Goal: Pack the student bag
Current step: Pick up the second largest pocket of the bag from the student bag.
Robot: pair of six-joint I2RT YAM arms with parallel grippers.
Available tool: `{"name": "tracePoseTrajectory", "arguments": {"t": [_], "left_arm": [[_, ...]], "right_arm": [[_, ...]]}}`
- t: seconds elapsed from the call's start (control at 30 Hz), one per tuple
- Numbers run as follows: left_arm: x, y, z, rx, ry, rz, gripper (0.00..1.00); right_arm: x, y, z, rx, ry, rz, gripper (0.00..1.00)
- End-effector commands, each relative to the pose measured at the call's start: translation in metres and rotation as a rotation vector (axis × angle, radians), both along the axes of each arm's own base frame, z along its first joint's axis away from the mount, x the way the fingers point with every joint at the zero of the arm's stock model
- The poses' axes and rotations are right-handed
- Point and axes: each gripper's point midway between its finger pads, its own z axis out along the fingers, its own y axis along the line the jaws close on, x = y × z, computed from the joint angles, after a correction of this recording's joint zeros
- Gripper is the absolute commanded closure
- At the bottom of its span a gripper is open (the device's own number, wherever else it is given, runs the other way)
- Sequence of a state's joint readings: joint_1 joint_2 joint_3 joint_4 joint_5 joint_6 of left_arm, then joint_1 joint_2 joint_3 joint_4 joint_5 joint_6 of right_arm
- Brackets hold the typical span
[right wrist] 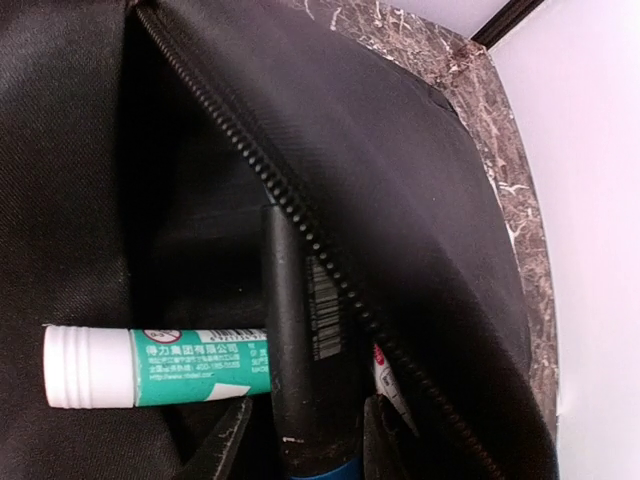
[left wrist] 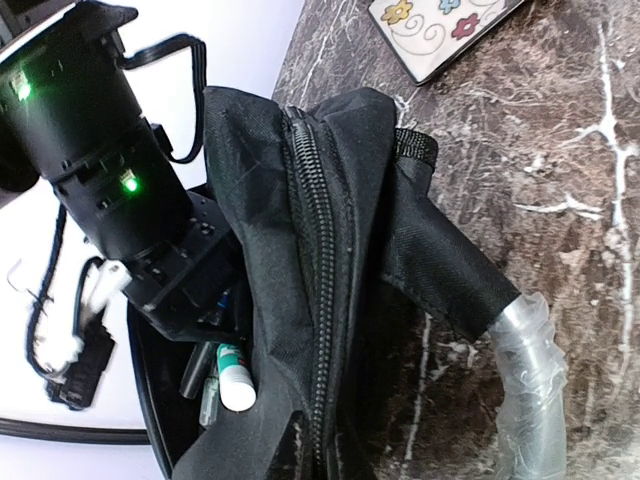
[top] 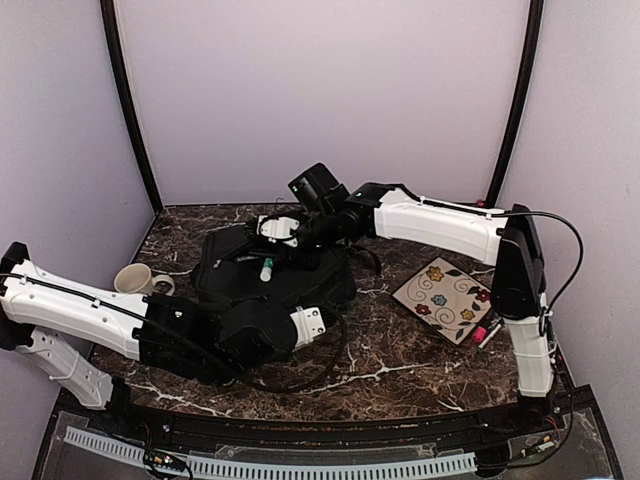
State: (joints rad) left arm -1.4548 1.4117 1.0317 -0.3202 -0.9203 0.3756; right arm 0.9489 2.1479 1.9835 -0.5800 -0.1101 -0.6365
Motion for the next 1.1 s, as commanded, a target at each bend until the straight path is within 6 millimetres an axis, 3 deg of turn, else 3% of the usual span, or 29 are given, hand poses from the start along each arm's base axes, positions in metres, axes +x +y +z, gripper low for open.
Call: {"name": "tracePoseTrajectory", "arguments": {"t": [0.0,0.2,0.43,0.6,0.73,0.93,1.07], "left_arm": [[-0.027,0.0,0.015,-0.18,0.075,0.011,1.0],[-0.05,0.009,-0.025,-0.196,0.128,0.058,1.0],[-0.063,0.033,-0.071,-0.124,0.141,0.161,1.0],[-0.067,0.029,-0.093,-0.087,0.149,0.172,1.0],[-0.069,0.024,-0.106,-0.069,0.152,0.177,1.0],[-0.073,0.015,-0.11,-0.067,0.174,0.162,1.0],[-0.073,0.013,-0.109,-0.071,0.178,0.154,1.0]], "right_arm": [[-0.027,-0.015,0.032,0.09,0.164,-0.009,0.61],[-0.086,-0.032,0.04,0.135,0.381,0.108,0.58],[-0.126,-0.045,0.046,0.168,0.481,0.249,0.58],[-0.119,-0.042,0.029,0.154,0.469,0.201,0.61],[-0.101,-0.039,0.012,0.099,0.322,0.116,0.6],[-0.094,-0.022,-0.022,-0.024,0.138,0.075,0.54],[-0.096,-0.011,-0.027,-0.065,0.091,0.096,0.5]]}}
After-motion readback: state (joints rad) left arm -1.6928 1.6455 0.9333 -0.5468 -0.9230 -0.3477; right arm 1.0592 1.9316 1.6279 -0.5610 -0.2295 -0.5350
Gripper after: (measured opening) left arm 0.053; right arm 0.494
